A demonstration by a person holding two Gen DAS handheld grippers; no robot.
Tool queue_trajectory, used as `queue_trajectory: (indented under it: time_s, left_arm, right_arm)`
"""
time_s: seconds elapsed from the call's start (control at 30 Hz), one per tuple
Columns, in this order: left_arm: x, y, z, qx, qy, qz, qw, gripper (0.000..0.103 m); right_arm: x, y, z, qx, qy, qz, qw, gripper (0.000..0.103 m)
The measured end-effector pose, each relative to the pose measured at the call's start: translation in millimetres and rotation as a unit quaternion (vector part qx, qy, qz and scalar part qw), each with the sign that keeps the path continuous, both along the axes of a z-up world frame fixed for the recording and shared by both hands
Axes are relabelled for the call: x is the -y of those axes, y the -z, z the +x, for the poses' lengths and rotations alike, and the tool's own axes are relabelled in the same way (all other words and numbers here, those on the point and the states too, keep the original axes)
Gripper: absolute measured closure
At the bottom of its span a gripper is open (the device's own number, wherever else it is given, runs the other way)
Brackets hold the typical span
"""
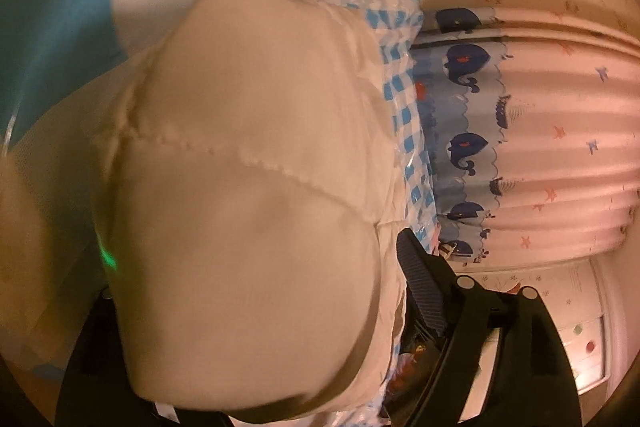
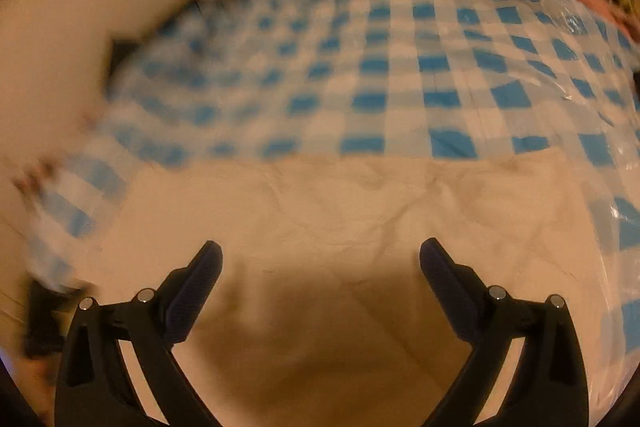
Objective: Fold large clothes
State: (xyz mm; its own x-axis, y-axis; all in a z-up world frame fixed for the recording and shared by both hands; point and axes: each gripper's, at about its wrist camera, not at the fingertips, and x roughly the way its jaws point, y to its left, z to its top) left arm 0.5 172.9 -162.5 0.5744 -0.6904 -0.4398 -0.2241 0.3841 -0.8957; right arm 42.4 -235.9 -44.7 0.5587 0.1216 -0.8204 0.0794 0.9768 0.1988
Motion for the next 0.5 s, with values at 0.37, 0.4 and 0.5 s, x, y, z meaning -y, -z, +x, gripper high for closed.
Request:
queue_trajectory:
  time_s: [0.37,0.4,0.5]
  left_arm:
    - [3,-15,2,0.024,0.017,0.055,0.9981,0.064]
    - [7,-19,9,0.026,0.015,0.057,0.9980,0.064]
    - [12,-26,6,0.031,0.016,0.067,0.9971,0.064]
  right_arm:
    - [-5,0,-67,0.015,-0.031,-0.052,0.998,0.006]
    - [-12,20,-65,-0.024,-0.049,-0.064,0.996,0.006]
    - [-20,42,-59,-0.039,-0.067,-0.090,0.993,0.006]
